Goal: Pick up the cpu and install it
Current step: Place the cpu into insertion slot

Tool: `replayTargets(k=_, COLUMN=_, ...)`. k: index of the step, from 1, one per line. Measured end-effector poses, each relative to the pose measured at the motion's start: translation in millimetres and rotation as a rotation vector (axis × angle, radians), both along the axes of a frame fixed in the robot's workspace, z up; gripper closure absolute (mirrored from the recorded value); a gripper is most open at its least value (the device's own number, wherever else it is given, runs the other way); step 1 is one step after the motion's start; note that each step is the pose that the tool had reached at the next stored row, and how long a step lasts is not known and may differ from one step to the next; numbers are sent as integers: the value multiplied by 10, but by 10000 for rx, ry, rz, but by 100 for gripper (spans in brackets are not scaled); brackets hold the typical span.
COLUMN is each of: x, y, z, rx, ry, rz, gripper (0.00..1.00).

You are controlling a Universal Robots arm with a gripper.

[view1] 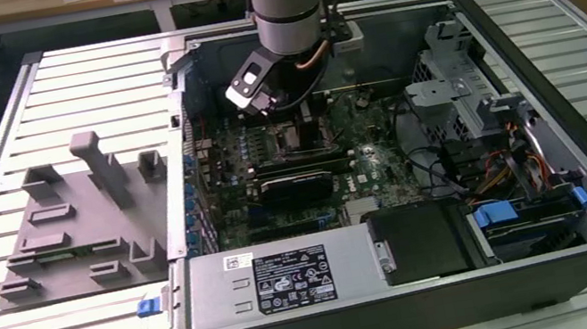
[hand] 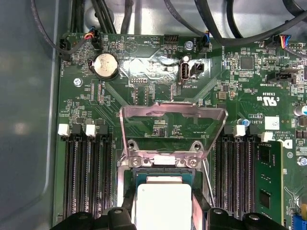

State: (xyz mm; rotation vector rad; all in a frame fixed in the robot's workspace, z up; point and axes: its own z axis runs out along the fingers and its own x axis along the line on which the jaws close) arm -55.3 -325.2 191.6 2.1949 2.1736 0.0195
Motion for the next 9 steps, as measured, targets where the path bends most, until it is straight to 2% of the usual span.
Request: replayTargets(k=9, x=4, y=1, z=-8, rx=6, ry=-2, rz=0, gripper=46)
